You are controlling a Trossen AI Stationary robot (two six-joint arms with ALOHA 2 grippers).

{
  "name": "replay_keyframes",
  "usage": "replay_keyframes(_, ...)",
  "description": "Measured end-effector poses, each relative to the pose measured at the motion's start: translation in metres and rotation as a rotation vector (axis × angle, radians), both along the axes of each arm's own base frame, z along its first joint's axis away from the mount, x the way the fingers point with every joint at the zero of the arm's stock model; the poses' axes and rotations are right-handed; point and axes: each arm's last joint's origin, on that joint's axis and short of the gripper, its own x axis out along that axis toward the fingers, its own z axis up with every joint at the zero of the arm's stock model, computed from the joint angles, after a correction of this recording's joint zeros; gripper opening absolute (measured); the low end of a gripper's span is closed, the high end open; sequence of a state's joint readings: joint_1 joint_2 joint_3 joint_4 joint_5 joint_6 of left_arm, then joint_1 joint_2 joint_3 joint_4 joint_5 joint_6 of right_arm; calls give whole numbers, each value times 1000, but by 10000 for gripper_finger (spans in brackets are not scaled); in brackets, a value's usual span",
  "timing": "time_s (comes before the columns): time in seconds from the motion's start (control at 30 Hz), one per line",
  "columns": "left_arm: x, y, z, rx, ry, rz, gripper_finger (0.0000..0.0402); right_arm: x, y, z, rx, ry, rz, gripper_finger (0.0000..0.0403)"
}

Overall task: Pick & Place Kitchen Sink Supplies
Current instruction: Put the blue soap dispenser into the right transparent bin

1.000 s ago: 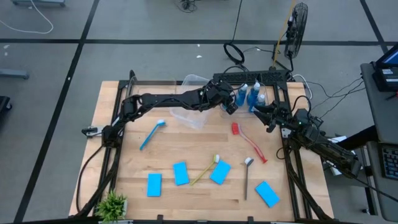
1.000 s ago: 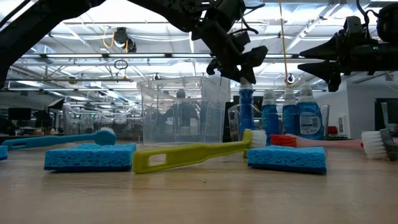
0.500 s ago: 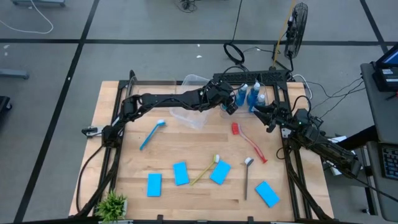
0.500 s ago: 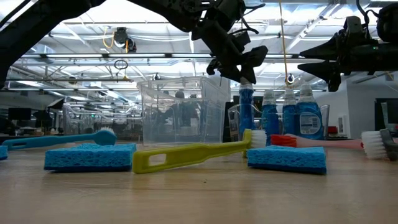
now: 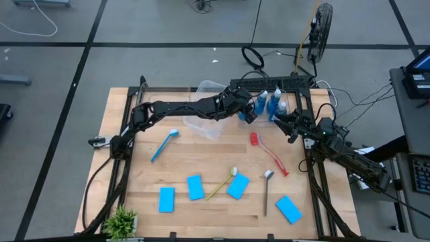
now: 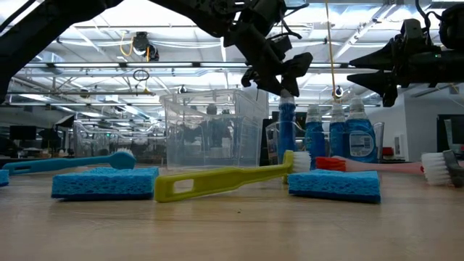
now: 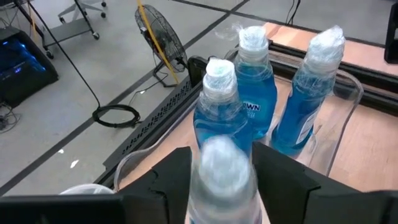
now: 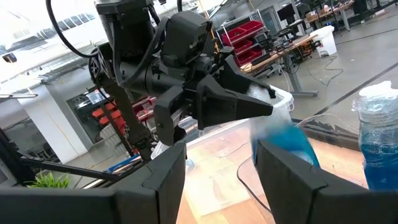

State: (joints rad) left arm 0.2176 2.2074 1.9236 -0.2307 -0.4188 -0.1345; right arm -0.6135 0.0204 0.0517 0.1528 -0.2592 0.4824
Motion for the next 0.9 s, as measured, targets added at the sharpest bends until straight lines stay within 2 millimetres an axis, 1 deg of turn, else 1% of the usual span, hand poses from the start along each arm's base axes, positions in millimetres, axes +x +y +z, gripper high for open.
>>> replay_keyframes(0.13,0,0,0,1,-1,0,197,0,0,0,0,0,0,181)
replay_keyframes(0.3,0,0,0,1,0,0,212,0,0,0,0,0,0,181)
replay_keyframes(0.9,0,0,0,7,8,-7,214,0,0,0,2,-1,1,181)
